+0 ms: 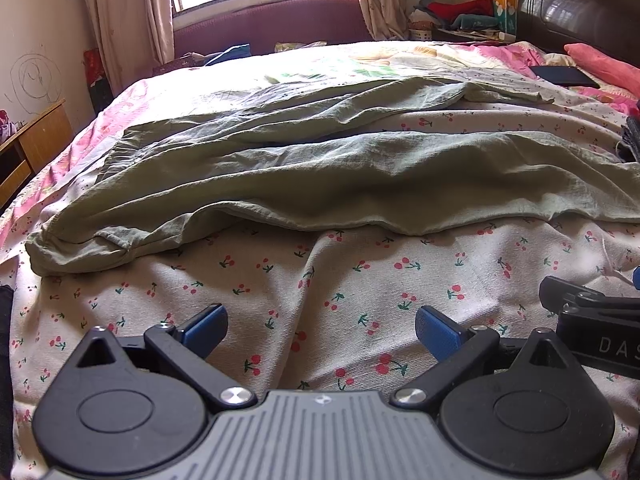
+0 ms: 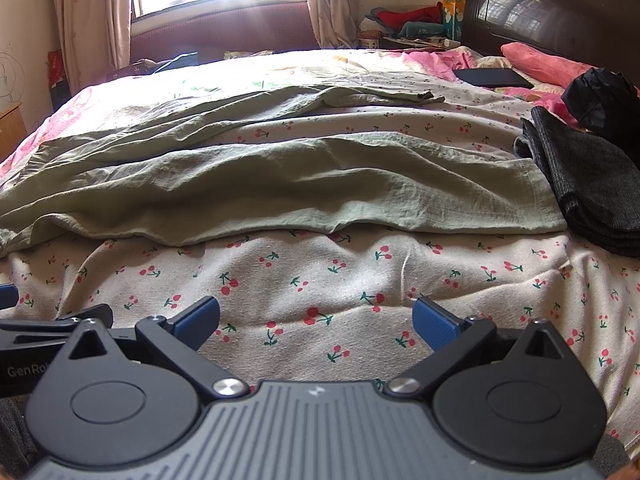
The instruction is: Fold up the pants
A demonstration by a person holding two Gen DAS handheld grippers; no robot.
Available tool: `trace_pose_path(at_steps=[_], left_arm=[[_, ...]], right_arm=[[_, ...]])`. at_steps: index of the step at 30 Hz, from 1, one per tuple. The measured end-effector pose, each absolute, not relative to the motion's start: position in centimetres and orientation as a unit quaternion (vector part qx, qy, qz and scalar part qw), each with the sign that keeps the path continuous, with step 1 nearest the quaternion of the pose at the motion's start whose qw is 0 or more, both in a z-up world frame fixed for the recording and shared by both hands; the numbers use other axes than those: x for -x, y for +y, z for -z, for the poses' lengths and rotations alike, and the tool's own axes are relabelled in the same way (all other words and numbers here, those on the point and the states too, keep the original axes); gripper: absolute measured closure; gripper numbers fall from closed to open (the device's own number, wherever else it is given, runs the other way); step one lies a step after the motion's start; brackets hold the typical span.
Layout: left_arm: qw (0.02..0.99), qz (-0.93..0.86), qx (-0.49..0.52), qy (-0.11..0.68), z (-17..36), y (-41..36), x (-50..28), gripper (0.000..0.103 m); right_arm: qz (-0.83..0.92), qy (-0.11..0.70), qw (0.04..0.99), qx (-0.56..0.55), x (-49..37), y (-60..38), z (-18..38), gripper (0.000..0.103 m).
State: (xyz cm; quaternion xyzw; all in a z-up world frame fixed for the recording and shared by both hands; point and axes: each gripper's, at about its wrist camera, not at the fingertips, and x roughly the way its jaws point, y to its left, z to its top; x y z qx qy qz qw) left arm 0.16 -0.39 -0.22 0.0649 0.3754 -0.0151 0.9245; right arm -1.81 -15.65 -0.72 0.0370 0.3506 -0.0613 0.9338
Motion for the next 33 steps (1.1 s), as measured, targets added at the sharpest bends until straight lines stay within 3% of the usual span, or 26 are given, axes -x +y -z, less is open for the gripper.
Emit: trace_pose_path(at_steps=[33], left_arm=[[0.926, 0.016, -0.067, 0.372, -0.12, -0.61, -0.15, 0.0]], right_arm=[[0.06, 0.351, 0.934, -0.038, 1.7, -15.51, 0.77, 0.001]])
